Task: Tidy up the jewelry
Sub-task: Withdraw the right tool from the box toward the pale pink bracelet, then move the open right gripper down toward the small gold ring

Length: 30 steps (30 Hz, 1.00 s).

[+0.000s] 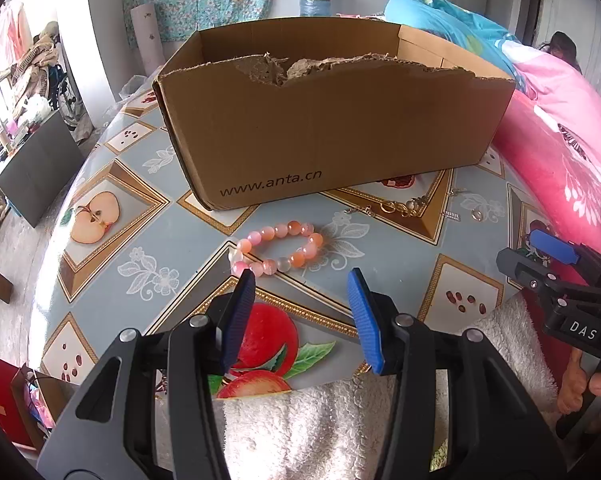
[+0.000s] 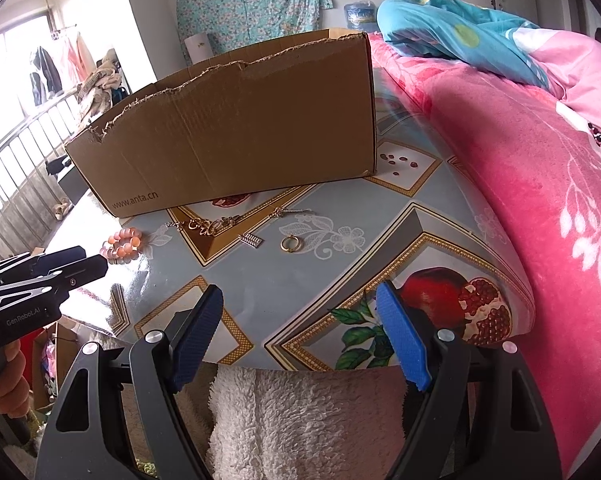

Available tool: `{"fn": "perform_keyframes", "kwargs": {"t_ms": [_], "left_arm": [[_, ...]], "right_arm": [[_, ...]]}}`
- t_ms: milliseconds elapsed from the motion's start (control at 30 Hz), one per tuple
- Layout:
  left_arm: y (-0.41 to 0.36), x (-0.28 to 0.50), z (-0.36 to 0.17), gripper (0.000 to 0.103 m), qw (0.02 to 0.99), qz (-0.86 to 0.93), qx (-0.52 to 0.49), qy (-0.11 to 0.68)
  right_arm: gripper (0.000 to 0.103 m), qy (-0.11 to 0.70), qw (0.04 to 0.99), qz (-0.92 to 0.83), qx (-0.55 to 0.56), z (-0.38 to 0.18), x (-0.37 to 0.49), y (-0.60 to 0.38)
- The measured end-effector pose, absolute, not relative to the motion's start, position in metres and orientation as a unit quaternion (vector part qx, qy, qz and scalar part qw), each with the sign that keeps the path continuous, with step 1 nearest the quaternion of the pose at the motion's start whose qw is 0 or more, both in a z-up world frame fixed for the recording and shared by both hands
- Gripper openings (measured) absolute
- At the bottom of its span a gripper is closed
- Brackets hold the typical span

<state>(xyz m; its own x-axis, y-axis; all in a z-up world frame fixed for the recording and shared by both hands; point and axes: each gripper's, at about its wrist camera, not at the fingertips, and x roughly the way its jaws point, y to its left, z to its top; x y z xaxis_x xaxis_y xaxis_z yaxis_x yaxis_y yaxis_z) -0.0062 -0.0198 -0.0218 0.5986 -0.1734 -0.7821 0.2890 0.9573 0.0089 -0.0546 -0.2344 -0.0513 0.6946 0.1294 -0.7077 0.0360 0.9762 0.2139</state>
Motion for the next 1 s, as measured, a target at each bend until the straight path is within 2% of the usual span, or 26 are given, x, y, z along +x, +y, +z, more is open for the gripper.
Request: {"fn": "perform_keyframes", "kwargs": {"t_ms": [800, 1000], "left_arm": [[-0.02, 0.001, -0.01, 0.046, 0.895, -0.161, 0.052, 0.413], [-0.022, 0.014, -0.017, 0.041, 0.886, -0.186, 0.052, 0.421]], "right_arm": [[0.077, 0.371, 0.921, 0.036, 0.108, -0.045, -0.056, -0.237], [0.077, 0.355, 0.928, 0.048, 0.103, -0.039, -0.058, -0.231]]}}
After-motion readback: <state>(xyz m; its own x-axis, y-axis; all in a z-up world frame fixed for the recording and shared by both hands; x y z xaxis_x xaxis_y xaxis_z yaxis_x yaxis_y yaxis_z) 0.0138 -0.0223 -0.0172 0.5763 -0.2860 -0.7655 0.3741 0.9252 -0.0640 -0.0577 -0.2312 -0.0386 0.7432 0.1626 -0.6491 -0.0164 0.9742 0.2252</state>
